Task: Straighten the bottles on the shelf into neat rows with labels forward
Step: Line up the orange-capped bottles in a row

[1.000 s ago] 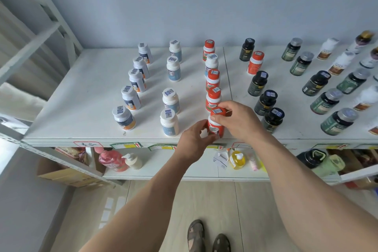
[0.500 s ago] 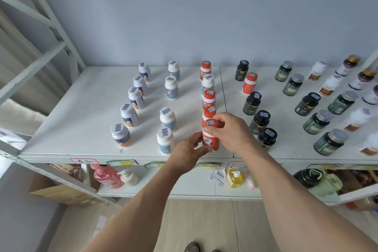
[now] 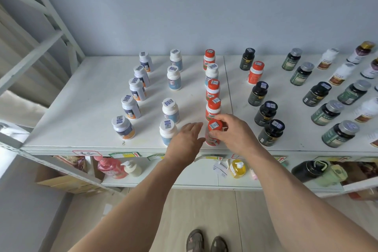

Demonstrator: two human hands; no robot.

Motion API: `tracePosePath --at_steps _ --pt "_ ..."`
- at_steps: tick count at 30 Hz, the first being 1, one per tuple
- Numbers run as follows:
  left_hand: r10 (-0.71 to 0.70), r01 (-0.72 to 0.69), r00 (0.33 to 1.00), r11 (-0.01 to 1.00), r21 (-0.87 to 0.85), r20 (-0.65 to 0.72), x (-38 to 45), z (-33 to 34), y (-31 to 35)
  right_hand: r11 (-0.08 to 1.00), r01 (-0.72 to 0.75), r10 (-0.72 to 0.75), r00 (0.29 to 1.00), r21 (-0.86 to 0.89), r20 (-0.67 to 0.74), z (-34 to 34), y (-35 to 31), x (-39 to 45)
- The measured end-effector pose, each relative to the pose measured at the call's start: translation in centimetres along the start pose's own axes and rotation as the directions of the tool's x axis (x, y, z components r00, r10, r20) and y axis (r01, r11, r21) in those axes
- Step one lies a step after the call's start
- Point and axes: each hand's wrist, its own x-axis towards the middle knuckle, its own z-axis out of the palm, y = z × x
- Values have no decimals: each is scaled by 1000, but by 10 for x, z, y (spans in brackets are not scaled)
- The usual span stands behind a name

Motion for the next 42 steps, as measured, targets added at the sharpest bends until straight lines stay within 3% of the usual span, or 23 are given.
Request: tracePosePath --at_steps 8,13,17,23,29,42 --pt "-48 40 995 995 -90 -82 11 -16 4 999 -12 12 1000 47 -5 -3 -1 2" --pt "-80 67 992 990 -127 -94 30 -25 12 1000 1 2 990 24 -142 -24 -9 21" --pt "-106 95 990 988 -122 -96 49 -29 14 999 -7 5 998 -36 -61 -35 -17 51" --pt "-261 260 965 953 -157 13 71 -24 17 995 -9 23 990 -99 136 -32 -8 78" --pt "-359 381 925 876 -297 128 83 -17 18 998 -6 12 995 -66 98 -35 -5 89" --pt "-254 368 928 732 -573 271 92 -35 10 993 18 -16 1000 -117 24 -50 -36 96"
